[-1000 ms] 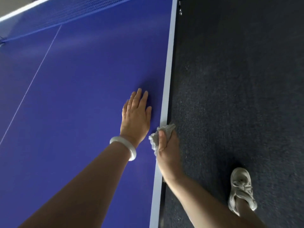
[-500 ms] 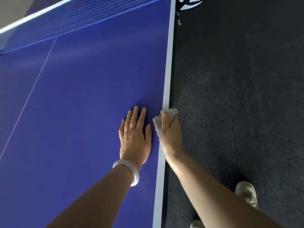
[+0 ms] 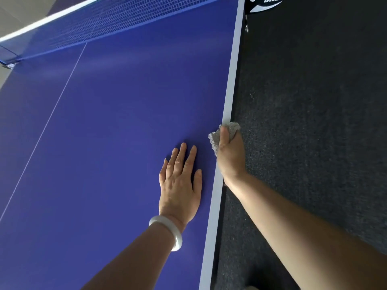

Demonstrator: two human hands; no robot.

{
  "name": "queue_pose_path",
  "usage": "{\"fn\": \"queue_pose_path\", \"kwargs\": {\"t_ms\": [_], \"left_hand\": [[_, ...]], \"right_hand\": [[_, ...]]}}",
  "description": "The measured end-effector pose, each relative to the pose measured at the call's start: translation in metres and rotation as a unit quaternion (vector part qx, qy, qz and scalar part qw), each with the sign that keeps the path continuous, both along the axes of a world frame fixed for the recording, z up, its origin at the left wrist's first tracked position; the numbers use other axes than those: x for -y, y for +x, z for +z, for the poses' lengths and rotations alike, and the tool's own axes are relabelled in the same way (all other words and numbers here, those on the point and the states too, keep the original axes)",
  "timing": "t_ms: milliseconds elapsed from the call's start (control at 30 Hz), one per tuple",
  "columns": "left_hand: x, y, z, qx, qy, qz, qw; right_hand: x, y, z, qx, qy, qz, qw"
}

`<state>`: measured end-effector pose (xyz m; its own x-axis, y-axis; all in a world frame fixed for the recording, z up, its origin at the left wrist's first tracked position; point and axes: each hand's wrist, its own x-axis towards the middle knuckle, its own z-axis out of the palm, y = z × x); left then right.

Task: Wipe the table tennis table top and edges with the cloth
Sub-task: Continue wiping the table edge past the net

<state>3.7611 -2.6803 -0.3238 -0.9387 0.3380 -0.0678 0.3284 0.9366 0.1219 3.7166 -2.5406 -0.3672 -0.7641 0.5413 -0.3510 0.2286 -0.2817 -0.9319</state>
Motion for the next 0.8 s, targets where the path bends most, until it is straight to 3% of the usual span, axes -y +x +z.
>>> {"fn": "queue_pose_path", "kwargs": {"t_ms": [200,367,633,800], "left_hand": [[-0.005,0.001,0.003,-0.010,0.005,0.003,1.000],[-0.027,-0.048,0.012,-0.090,0.070,-0.025,0.993],[-0.120,-0.174,0.003,-0.012,0.007,-0.008,1.000],[-0.121,-0.187,-0.003,-0.020,0.033,0.008,0.999]], "right_hand": [[-0.002,0.000,-0.004,0.023,0.054,0.018,0.998],[-0.003,0.001,0.002,0.031,0.065,0.024,0.997],[-0.006,0.001,0.007,0.011,0.059,0.038,0.997],[-0.006,-0.003,0.004,0.006,0.080,0.047,0.996]]}}
